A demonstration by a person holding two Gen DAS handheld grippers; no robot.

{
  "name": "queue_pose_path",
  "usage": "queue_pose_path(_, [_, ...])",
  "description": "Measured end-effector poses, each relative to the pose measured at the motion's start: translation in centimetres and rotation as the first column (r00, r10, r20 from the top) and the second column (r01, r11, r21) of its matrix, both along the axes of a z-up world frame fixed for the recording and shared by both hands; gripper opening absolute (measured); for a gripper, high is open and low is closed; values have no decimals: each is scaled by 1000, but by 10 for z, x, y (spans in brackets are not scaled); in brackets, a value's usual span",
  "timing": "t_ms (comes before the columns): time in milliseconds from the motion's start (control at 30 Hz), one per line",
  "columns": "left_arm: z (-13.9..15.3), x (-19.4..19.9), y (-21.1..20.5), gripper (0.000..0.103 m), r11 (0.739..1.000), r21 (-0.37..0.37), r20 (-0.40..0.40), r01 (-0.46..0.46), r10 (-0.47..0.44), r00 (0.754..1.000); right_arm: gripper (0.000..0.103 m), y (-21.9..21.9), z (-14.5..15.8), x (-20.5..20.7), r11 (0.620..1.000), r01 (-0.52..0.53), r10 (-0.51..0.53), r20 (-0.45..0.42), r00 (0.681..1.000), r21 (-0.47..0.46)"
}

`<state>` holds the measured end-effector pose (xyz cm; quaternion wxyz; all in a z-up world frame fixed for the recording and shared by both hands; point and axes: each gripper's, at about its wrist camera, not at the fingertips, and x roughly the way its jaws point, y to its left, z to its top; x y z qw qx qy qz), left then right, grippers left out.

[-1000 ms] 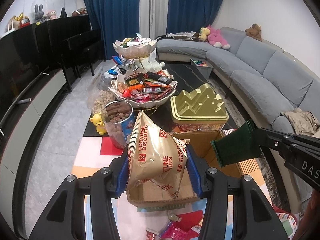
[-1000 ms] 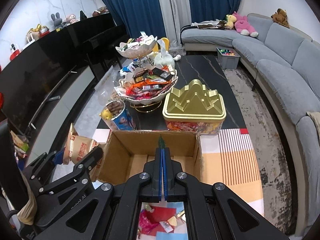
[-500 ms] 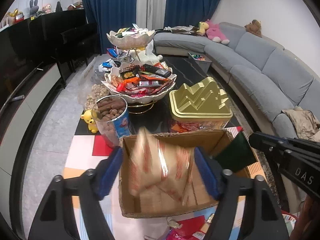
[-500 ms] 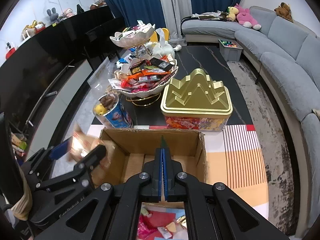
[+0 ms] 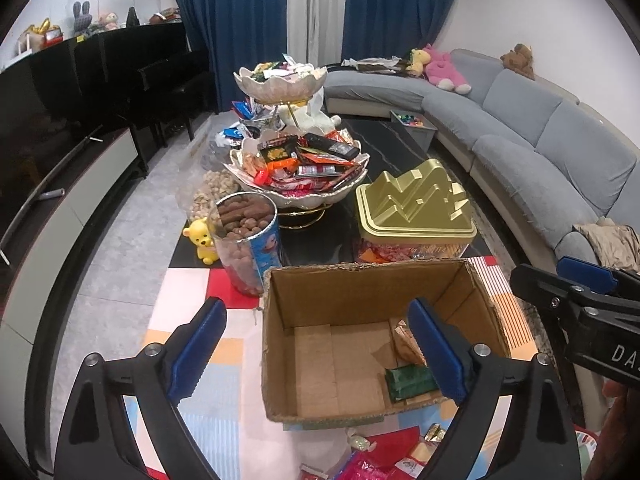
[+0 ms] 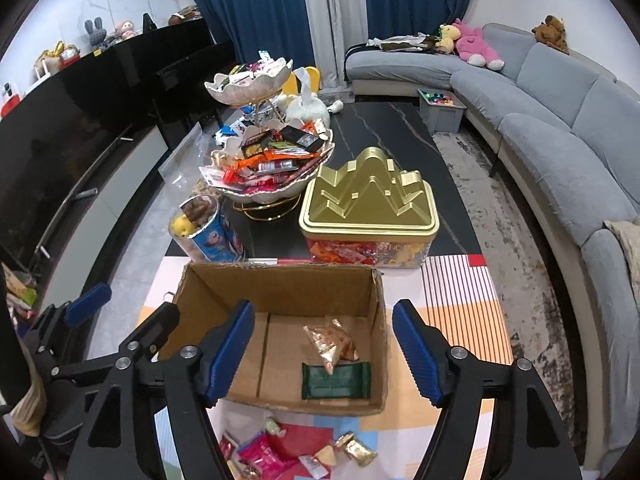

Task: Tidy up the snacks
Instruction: 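Open the left tool dropping the gold bag into the box while the right tool drops the green packet, then withdraw both open tools from the box back over the snack pile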

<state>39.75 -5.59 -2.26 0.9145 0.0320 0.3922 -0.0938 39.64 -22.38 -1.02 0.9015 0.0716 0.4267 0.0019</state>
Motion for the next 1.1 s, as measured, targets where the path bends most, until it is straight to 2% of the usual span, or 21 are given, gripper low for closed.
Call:
queue_pose_path(200, [14, -17, 5, 95, 1000, 4, 20, -6, 6, 1000, 74, 2, 12, -17, 1000, 8, -8, 16, 1000, -10])
queue_pose_path(300, [22, -28, 8, 96, 1000, 8, 38, -10, 9, 999, 79, 3, 17, -26, 1000, 15, -14, 27, 1000, -19])
queue_pose_path(533, [36, -51, 15, 96, 1000, 8, 61, -13, 13, 998, 79, 4, 26, -50, 999, 20, -19, 48, 999, -28])
queue_pose_path(1100, [40, -101, 27, 97, 1000, 11, 65, -11, 11, 998, 85, 18, 32, -110, 997, 20, -10, 121, 993, -79])
